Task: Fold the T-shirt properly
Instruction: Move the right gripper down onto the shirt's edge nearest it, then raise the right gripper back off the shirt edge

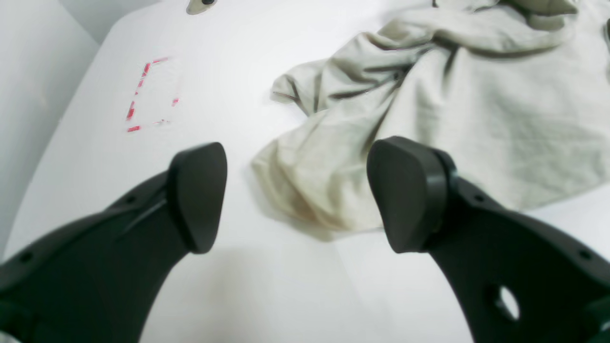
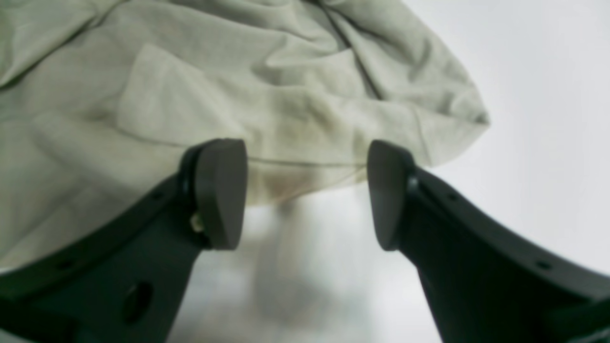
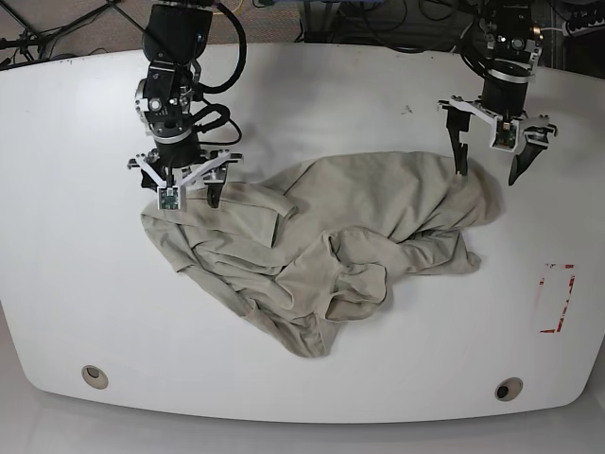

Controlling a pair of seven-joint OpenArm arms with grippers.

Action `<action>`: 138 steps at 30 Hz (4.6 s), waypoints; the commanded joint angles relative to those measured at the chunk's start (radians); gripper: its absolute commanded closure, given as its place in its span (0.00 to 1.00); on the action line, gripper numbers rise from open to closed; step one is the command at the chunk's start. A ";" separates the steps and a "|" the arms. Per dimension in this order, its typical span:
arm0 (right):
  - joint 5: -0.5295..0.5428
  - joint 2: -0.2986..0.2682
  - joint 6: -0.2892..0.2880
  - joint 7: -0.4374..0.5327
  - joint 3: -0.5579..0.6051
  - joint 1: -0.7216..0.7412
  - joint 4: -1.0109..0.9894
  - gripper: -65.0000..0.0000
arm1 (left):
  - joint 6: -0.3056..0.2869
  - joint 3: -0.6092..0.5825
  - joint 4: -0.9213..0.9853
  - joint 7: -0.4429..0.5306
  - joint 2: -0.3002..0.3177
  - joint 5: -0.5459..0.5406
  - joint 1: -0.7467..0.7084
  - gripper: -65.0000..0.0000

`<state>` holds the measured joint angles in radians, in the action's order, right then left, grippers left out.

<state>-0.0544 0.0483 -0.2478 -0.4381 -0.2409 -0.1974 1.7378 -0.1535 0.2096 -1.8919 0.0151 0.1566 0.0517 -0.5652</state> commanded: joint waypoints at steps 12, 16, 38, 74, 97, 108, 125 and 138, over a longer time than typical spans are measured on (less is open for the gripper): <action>-0.097 -0.053 0.004 -0.012 0.020 0.127 -0.105 0.42 | 0.010 0.014 -0.005 0.008 0.010 -0.003 0.016 0.30; -0.095 -0.055 0.005 -0.038 0.035 0.144 -0.106 0.41 | 0.010 0.013 -0.005 0.003 0.009 -0.001 0.018 0.30; 0.194 -0.042 -0.005 -0.043 -0.062 0.077 -0.003 0.42 | 0.005 0.030 -0.007 0.013 0.006 -0.006 0.015 0.29; 0.245 -0.035 -0.005 -0.087 -0.112 -0.014 0.120 0.42 | 0.001 0.000 -0.011 -0.007 0.007 -0.027 0.028 0.29; 0.424 -0.020 -0.010 -0.110 -0.190 -0.036 0.108 0.41 | -0.004 0.031 -0.015 -0.040 0.004 -0.079 0.016 0.29; 0.408 -0.021 -0.002 -0.130 -0.173 -0.041 0.107 0.41 | -0.002 0.034 -0.012 -0.037 0.007 -0.063 0.021 0.28; 0.434 -0.027 0.000 -0.144 -0.145 -0.114 0.067 0.42 | 0.000 0.042 -0.017 -0.038 0.010 -0.071 0.013 0.27; 0.411 -0.030 0.015 -0.147 -0.001 -0.127 0.076 0.42 | 0.000 0.048 -0.015 -0.041 0.012 -0.074 0.020 0.27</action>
<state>0.3527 0.0196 -0.2287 -0.6060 -0.2512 -0.3325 1.7924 -0.1577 0.2493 -1.8858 -0.0528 0.1593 -0.0162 -0.5457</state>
